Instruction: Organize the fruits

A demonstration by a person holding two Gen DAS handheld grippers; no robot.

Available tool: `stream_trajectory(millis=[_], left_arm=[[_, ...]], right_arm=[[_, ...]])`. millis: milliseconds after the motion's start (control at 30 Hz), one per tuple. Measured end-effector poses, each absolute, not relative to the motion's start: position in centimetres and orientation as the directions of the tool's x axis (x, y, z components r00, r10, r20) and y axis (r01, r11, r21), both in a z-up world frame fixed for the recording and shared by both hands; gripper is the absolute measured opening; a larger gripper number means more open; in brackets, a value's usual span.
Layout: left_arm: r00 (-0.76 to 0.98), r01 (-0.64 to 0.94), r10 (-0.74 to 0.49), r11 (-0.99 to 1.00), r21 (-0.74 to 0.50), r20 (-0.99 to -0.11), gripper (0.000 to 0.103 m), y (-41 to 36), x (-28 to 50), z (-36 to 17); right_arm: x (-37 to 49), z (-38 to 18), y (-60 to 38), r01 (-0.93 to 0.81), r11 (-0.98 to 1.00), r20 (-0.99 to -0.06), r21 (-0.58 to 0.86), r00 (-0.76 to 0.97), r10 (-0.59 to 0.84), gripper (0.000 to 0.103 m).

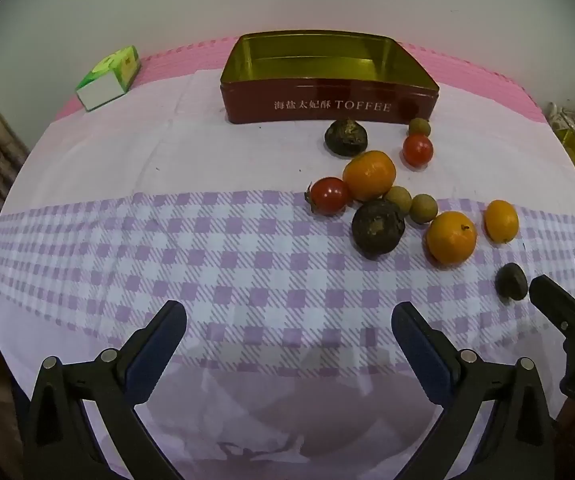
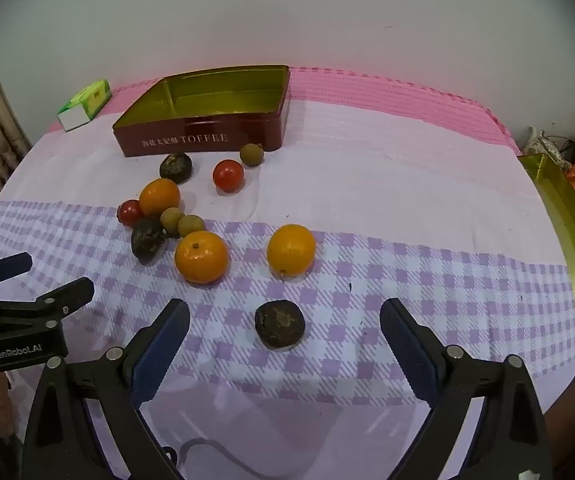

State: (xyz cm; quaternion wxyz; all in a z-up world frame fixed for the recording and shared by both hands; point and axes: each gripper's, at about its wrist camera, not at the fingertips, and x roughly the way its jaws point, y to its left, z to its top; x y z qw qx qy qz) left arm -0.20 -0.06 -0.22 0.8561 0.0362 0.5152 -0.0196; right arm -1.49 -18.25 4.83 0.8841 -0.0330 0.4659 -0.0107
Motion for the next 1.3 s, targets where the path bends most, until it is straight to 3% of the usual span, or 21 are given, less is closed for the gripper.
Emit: stream_trajectory(millis=[367,1300], left_arm=[[0.443,0.115,-0.024,0.993,0.030,-0.896,0.102,0.0,-0.6,0.5],[0.456,0.084,-0.010,0.996,0.032,-0.890,0.102,1.4,-1.5,1.2]], right_arm=[[-1.4,4.2,-17.9,-0.029,0.996,-0.833,-0.081,0.551,-0.052,0.085],[-2.5,4.3,-18.0,-0.038,0.996,-0.817,-0.076,0.576,-0.041,0.085]])
